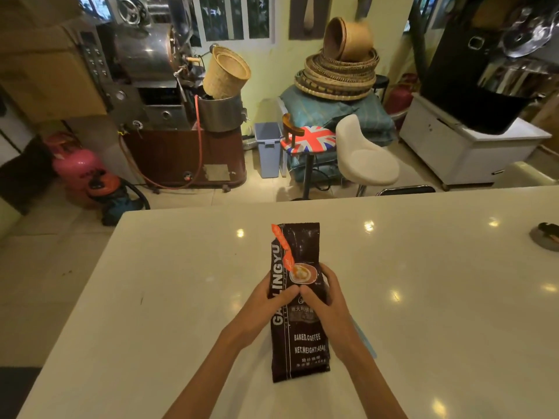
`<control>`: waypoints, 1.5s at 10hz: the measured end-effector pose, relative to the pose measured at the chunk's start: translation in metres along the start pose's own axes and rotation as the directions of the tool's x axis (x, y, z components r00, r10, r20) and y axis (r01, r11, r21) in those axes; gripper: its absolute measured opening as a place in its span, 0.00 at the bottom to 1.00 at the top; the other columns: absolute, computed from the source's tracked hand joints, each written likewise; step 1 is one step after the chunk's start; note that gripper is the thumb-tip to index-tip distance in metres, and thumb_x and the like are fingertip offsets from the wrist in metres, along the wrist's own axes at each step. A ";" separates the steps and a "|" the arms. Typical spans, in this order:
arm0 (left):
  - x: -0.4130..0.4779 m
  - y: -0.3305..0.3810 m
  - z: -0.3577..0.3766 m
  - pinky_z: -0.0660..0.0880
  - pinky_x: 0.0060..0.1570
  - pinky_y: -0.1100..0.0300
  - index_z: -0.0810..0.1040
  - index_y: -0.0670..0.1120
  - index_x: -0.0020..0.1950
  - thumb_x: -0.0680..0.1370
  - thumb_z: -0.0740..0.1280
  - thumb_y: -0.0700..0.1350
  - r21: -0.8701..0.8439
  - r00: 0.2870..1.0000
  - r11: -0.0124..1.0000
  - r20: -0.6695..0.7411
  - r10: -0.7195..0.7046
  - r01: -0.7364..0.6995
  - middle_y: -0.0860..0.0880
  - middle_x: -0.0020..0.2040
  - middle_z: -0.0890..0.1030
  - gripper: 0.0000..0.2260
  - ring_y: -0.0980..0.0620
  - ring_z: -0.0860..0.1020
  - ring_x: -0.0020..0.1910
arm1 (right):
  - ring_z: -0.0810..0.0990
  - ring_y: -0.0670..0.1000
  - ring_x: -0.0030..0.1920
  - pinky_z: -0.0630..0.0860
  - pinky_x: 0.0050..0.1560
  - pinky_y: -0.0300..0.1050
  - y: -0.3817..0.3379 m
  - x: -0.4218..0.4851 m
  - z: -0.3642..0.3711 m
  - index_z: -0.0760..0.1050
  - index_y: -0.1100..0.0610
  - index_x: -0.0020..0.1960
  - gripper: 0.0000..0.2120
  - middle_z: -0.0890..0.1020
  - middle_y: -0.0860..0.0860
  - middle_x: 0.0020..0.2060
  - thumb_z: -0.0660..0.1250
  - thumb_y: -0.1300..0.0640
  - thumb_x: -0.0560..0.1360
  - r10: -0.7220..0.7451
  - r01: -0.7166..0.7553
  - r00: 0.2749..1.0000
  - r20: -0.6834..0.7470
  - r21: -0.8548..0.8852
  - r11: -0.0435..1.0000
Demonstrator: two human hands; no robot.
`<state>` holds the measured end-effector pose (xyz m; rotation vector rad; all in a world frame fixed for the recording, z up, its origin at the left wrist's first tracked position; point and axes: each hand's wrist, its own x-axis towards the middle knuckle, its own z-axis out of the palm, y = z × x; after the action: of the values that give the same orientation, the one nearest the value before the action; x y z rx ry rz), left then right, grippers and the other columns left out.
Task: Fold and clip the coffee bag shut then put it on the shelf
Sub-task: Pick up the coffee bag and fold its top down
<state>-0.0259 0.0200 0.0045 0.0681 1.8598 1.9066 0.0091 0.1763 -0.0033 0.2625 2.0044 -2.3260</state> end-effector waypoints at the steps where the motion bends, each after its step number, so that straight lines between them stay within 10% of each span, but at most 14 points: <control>1: 0.001 0.003 -0.006 0.80 0.58 0.53 0.71 0.58 0.67 0.69 0.76 0.52 0.034 0.996 0.999 -0.088 0.030 -0.027 0.53 0.61 0.83 0.29 0.54 0.83 0.58 | 0.85 0.48 0.54 0.83 0.45 0.44 -0.002 0.003 0.001 0.66 0.45 0.68 0.25 0.82 0.48 0.57 0.70 0.58 0.75 -0.012 0.012 1.000 0.013 0.005 1.000; 4: -0.005 0.016 0.004 0.80 0.57 0.56 0.72 0.52 0.67 0.75 0.73 0.45 0.124 0.971 0.990 -0.223 0.087 -0.060 0.51 0.60 0.82 0.21 0.52 0.82 0.59 | 0.86 0.52 0.52 0.83 0.42 0.45 -0.010 0.012 0.012 0.65 0.42 0.67 0.26 0.82 0.51 0.56 0.69 0.61 0.76 -0.056 0.060 0.996 -0.070 0.046 0.997; 5: -0.012 0.029 0.011 0.77 0.63 0.54 0.67 0.54 0.73 0.76 0.72 0.46 0.164 0.976 0.980 -0.171 0.138 -0.109 0.53 0.66 0.79 0.28 0.54 0.79 0.62 | 0.83 0.43 0.54 0.82 0.44 0.38 -0.013 0.016 0.014 0.60 0.40 0.72 0.29 0.78 0.39 0.58 0.66 0.59 0.78 -0.150 0.151 0.986 -0.071 0.002 0.989; 6: -0.020 0.035 0.017 0.71 0.66 0.61 0.57 0.59 0.79 0.76 0.73 0.45 0.268 0.973 0.950 -0.118 0.201 -0.163 0.63 0.70 0.71 0.37 0.63 0.74 0.64 | 0.83 0.50 0.56 0.82 0.52 0.48 -0.025 0.021 0.018 0.58 0.43 0.75 0.28 0.78 0.51 0.61 0.66 0.52 0.79 -0.063 0.062 0.994 -0.085 -0.011 0.998; 7: -0.027 0.031 0.032 0.67 0.65 0.70 0.53 0.71 0.74 0.78 0.70 0.46 0.307 0.969 0.929 -0.064 0.238 -0.208 0.77 0.66 0.66 0.36 0.75 0.69 0.63 | 0.62 0.72 0.71 0.42 0.79 0.57 0.014 0.027 -0.007 0.46 0.57 0.79 0.35 0.60 0.75 0.71 0.59 0.46 0.81 -0.056 0.059 0.998 -0.026 0.669 0.741; 8: -0.027 0.021 0.042 0.62 0.74 0.61 0.49 0.75 0.72 0.80 0.64 0.55 0.255 0.964 0.935 -0.040 0.264 -0.246 0.74 0.73 0.61 0.30 0.71 0.61 0.73 | 0.52 0.70 0.75 0.35 0.78 0.51 0.009 0.011 -0.009 0.40 0.56 0.79 0.24 0.53 0.77 0.70 0.32 0.56 0.83 0.072 -0.101 0.995 0.073 0.576 0.811; 9: -0.021 0.014 0.036 0.57 0.78 0.49 0.46 0.71 0.76 0.80 0.59 0.59 0.238 0.956 0.936 -0.073 0.284 -0.260 0.62 0.80 0.53 0.29 0.60 0.55 0.79 | 0.81 0.51 0.59 0.79 0.54 0.45 -0.022 0.007 0.024 0.73 0.48 0.65 0.16 0.83 0.49 0.54 0.49 0.51 0.85 0.102 -0.099 0.994 -0.047 0.045 0.994; 10: -0.015 0.013 0.024 0.64 0.75 0.48 0.46 0.71 0.76 0.81 0.56 0.60 0.277 0.937 0.926 -0.166 0.307 -0.254 0.58 0.80 0.57 0.27 0.57 0.63 0.76 | 0.75 0.45 0.64 0.72 0.60 0.44 -0.032 0.007 0.029 0.65 0.43 0.72 0.38 0.76 0.43 0.63 0.47 0.24 0.70 0.012 -0.012 1.000 0.005 -0.025 1.000; 11: -0.013 0.013 0.028 0.68 0.72 0.51 0.42 0.70 0.77 0.78 0.57 0.63 0.524 0.929 0.808 -0.077 0.361 -0.271 0.55 0.80 0.58 0.32 0.55 0.68 0.73 | 0.79 0.42 0.59 0.77 0.58 0.44 -0.041 0.006 0.032 0.62 0.47 0.73 0.36 0.78 0.43 0.61 0.66 0.34 0.71 -0.157 0.151 0.987 -0.025 -0.156 0.976; 13: -0.011 -0.005 0.013 0.69 0.67 0.57 0.47 0.72 0.76 0.69 0.64 0.72 0.056 0.976 0.979 -0.092 0.198 -0.194 0.64 0.75 0.60 0.40 0.61 0.65 0.72 | 0.82 0.45 0.54 0.80 0.54 0.44 -0.043 0.014 0.024 0.69 0.50 0.68 0.28 0.81 0.46 0.55 0.70 0.43 0.71 -0.182 0.136 0.967 -0.181 -0.241 0.961; 15: 0.002 -0.014 0.029 0.79 0.47 0.65 0.75 0.57 0.54 0.78 0.69 0.47 0.078 0.933 0.991 -0.336 0.126 -0.105 0.53 0.52 0.83 0.08 0.54 0.83 0.53 | 0.83 0.36 0.41 0.81 0.39 0.31 -0.036 0.019 0.023 0.77 0.43 0.49 0.07 0.84 0.42 0.43 0.72 0.53 0.74 -0.211 0.135 0.923 -0.321 -0.241 0.961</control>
<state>-0.0130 0.0477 -0.0073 -0.1469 2.1808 2.0464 -0.0171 0.1604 0.0317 0.5322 2.5192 -2.2608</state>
